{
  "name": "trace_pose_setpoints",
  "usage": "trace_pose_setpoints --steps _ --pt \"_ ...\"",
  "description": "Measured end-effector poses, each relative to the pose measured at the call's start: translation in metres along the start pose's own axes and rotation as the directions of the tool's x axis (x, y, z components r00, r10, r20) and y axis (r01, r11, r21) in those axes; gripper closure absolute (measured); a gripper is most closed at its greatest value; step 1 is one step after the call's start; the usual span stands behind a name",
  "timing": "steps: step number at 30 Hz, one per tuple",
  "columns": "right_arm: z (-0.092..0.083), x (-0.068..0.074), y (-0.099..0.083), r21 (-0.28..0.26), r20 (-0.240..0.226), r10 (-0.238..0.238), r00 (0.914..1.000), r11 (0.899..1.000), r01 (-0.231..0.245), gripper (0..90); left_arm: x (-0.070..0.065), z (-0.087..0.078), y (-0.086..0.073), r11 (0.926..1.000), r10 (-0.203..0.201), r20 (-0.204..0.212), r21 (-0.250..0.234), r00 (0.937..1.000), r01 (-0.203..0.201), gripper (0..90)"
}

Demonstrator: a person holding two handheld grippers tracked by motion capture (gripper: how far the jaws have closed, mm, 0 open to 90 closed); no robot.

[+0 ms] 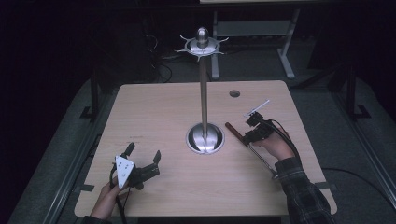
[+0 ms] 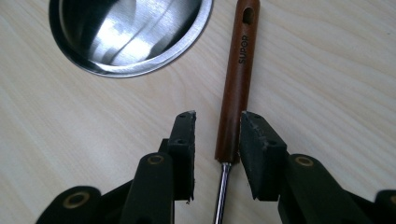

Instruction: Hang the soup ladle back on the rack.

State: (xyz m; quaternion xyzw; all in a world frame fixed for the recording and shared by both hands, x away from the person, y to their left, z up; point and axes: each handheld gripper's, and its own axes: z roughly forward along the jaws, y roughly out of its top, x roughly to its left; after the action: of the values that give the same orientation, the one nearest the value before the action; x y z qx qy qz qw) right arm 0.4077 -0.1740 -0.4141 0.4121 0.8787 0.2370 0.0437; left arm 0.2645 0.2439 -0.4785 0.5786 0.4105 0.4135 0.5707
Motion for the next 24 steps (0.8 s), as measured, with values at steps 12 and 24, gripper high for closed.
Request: trace_pose_setpoints --steps 12,24 --pt "0.027 -0.004 0.005 0.110 0.051 -0.031 0.9982 0.994 0.025 68.5 0.000 0.000 0.000 1.0000 0.000 0.000 0.000 1.0000 0.000 0.2" --pt "0.035 -0.002 0.005 0.131 0.078 -0.023 0.9967 0.991 0.013 69.6 0.000 0.000 0.000 1.0000 -0.001 0.000 0.001 1.0000 0.001 0.2"
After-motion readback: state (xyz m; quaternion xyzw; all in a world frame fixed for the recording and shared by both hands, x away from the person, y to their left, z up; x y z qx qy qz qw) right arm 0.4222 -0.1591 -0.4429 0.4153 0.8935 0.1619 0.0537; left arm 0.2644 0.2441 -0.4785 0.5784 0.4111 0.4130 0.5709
